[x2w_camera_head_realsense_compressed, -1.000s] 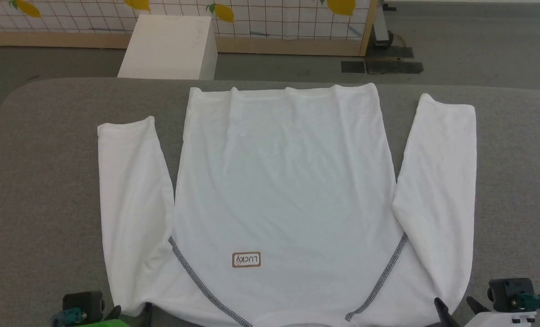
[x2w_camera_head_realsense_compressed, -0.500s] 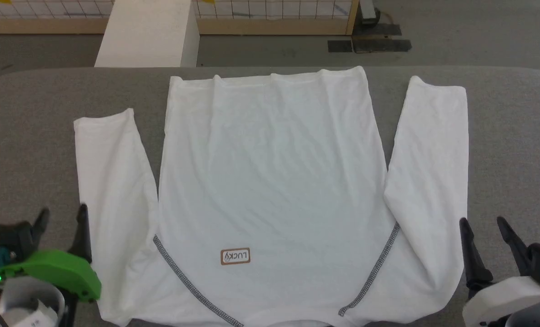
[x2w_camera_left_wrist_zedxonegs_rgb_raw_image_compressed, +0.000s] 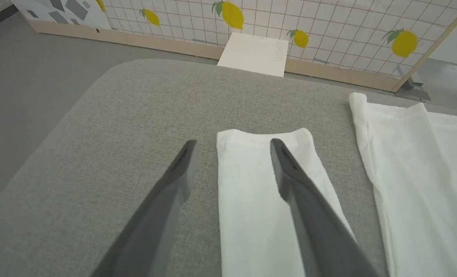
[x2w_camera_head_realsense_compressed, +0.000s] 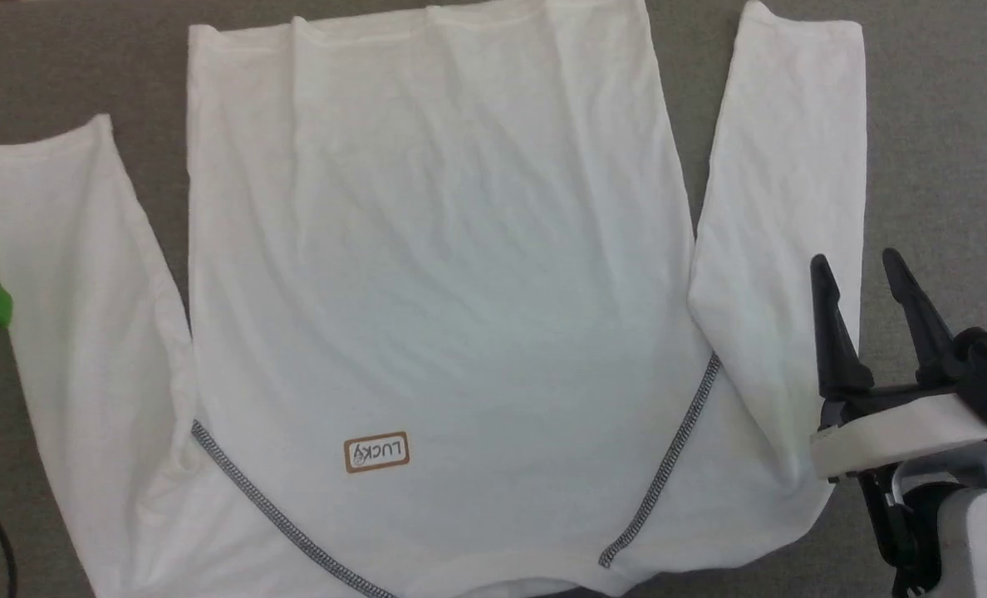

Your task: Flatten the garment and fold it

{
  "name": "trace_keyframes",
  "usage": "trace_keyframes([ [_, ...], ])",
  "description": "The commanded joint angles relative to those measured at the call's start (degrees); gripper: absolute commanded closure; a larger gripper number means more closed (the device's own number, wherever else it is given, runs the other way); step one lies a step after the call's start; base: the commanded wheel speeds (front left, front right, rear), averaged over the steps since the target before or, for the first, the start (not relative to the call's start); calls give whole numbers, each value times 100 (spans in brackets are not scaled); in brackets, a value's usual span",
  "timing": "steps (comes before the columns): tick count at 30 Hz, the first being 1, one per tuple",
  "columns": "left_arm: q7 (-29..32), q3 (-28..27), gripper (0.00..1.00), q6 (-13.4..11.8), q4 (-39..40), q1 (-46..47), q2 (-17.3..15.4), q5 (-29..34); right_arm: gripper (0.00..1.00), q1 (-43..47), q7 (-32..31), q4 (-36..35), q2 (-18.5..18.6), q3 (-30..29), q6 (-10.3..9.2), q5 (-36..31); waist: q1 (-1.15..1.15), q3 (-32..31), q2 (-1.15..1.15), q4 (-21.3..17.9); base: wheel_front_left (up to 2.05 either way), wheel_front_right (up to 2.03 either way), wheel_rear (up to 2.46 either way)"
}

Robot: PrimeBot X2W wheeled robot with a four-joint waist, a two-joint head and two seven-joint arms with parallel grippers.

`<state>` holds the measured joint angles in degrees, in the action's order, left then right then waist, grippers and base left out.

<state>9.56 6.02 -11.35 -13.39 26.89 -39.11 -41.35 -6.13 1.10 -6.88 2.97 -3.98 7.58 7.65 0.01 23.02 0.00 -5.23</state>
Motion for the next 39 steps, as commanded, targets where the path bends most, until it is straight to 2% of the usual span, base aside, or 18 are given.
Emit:
trace_keyframes([
  [1, 166, -90, 0, 53, -73, 199, -82, -183, 0, -138, 54, 37, -8, 53, -9, 56, -1, 780, 0, -499, 0, 0, 0],
  [4, 614, -209, 0, 3, -155, 444, -253, -390, 0, -275, 123, 117, -8, 133, -9, 145, -1, 1056, 0, -618, 0, 0, 0],
  [7, 1026, -299, 0, -178, -162, 602, -444, -481, 0, -387, 185, 177, -8, 236, -9, 216, -1, 1262, 0, -718, 0, 0, 0],
  [12, 1685, -365, 0, -624, -56, 609, -852, -425, 0, -537, 275, 286, -9, 395, -9, 298, -1, 1445, 0, -860, 0, 0, 0],
  [16, 2283, -443, 0, -991, 42, 387, -953, -591, 0, -570, 289, 361, -9, 468, -9, 284, -1, 1428, 0, -900, 0, 0, 0],
  [17, 2794, -488, 55, -1300, 131, 82, -954, -783, 0, -566, 296, 443, -9, 491, -9, 279, -1, 1320, 0, -891, 0, 0, 0],
  [18, 2923, -507, 70, -1407, 194, -40, -959, -826, 0, -555, 296, 475, -9, 491, -9, 272, -1, 1267, 0, -876, 0, 0, 0],
  [19, 2974, -532, 100, -1464, 254, -126, -980, -841, 0, -545, 293, 494, -9, 492, -9, 269, -1, 1226, 0, -863, 0, 0, 0],
  [23, 2679, -697, 100, -1516, 491, -426, -963, -802, 0, -473, 260, 559, -9, 464, -9, 228, -1, 939, 0, -775, 0, 0, 0],
  [31, 1219, -912, 100, -1085, 577, -777, -796, -462, 0, -154, 94, 507, -9, 280, -9, 112, -1, -67, 0, -481, 0, 0, 0],
  [39, 558, -990, 100, -871, 847, -1028, -739, -327, 0, 424, -207, 273, -9, 34, -9, 105, -1, -1031, 0, -127, 0, 0, 0],
])
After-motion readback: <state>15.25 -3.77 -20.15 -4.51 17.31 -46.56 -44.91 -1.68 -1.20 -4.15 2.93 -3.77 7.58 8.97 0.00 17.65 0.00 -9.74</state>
